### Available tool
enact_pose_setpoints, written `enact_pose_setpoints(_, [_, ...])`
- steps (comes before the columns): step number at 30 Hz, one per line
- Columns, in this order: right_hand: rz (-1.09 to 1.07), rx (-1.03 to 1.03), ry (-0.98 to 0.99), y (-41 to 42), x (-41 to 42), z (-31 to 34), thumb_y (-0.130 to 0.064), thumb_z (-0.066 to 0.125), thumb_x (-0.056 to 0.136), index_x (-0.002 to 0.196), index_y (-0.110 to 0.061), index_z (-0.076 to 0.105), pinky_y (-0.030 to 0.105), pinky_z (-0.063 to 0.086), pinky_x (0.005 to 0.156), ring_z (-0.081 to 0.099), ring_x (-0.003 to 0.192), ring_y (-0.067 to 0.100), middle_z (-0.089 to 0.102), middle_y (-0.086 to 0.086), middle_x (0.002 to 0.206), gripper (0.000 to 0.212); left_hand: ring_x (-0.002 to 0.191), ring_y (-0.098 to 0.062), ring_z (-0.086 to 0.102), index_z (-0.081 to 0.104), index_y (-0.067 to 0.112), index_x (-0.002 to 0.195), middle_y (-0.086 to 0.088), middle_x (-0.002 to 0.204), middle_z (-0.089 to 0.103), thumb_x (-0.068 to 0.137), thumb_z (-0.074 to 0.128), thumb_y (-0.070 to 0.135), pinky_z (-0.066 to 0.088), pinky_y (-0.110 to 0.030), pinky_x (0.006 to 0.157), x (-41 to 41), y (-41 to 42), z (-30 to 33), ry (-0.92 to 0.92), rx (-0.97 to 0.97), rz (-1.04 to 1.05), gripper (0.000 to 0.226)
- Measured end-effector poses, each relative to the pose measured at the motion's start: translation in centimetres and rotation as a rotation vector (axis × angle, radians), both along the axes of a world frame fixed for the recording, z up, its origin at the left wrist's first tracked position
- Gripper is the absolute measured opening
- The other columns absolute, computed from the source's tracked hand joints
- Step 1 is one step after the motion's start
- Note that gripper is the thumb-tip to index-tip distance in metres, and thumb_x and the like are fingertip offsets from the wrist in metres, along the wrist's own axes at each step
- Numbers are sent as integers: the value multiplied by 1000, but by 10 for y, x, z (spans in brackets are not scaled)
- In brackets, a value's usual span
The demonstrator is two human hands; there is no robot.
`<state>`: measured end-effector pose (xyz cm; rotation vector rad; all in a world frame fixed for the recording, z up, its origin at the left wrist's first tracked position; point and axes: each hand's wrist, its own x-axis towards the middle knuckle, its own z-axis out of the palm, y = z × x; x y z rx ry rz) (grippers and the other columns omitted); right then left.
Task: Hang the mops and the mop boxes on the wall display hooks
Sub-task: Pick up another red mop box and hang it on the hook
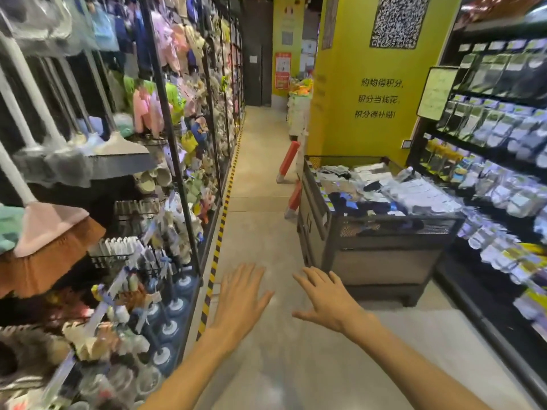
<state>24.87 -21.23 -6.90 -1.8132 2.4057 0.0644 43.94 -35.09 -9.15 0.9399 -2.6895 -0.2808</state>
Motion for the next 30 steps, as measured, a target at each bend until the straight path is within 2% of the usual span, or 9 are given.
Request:
enact_pose_setpoints(3, [-11,-2,-15,-51,-44,-7,-71,50,98,169,-28,11,54,11,130,11,162,25,14,2,175,92,161,-26,18,34,28,161,-2,170,30,102,26,66,8,-49,129,-42,-52,-5,-11,0,-13,71])
enact_pose_setpoints(5, [-8,6,-25,-88,-75,-14,-71,50,99,169,-27,11,54,10,130,10,163,26,12,4,175,91,162,-25,15,32,29,162,-1,171,27,105,35,62,7,-49,130,-71,-89,-14,-22,12,-12,65])
enact_pose_setpoints(7, [-12,-3,-23,-129,-109,-22,-71,49,99,169,-27,10,54,10,130,10,163,26,13,4,175,91,162,-24,15,33,29,161,-1,172,26,105,35,62,10,-50,131,-102,-129,-24,-21,12,-11,65])
enact_pose_setpoints(11, [-13,-38,-36,-214,-179,-31,-71,49,98,168,-27,15,55,13,129,14,162,26,19,5,173,90,160,-24,21,36,30,159,0,170,31,93,11,72,10,-52,130,-167,-213,-36,-58,-6,5,83])
enact_pose_setpoints(16, [-3,9,-76,-317,-260,-29,-72,47,98,169,-28,10,55,11,130,8,164,27,12,5,176,91,147,-30,49,58,24,146,-5,154,56,98,28,67,33,-60,120,-241,-310,-32,-70,-8,43,70])
enact_pose_setpoints(20, [31,25,-89,-404,-315,-29,-77,41,95,169,-29,11,55,13,129,8,164,29,13,4,176,94,157,-24,31,44,29,156,1,165,40,95,16,71,19,-54,127,-291,-391,-36,-102,14,111,79])
enact_pose_setpoints(23, [54,19,-69,-469,-354,-39,-89,21,77,168,-30,11,55,13,129,8,164,28,14,4,176,109,155,-25,36,48,29,154,-1,162,46,95,16,71,20,-54,125,-327,-454,-47,-104,13,134,79])
enact_pose_setpoints(26, [44,35,-78,-538,-392,-54,-80,43,92,168,-30,11,58,14,129,10,163,27,15,3,175,96,151,-27,42,53,28,151,-3,158,51,97,21,70,31,-59,121,-366,-520,-59,-114,25,126,76])
enact_pose_setpoints(30, [18,47,-72,-636,-440,-66,-73,51,96,169,-29,11,56,13,128,8,163,28,14,4,175,94,155,-28,36,48,28,154,-3,163,44,96,19,71,22,-60,124,-422,-622,-76,-83,66,89,78])
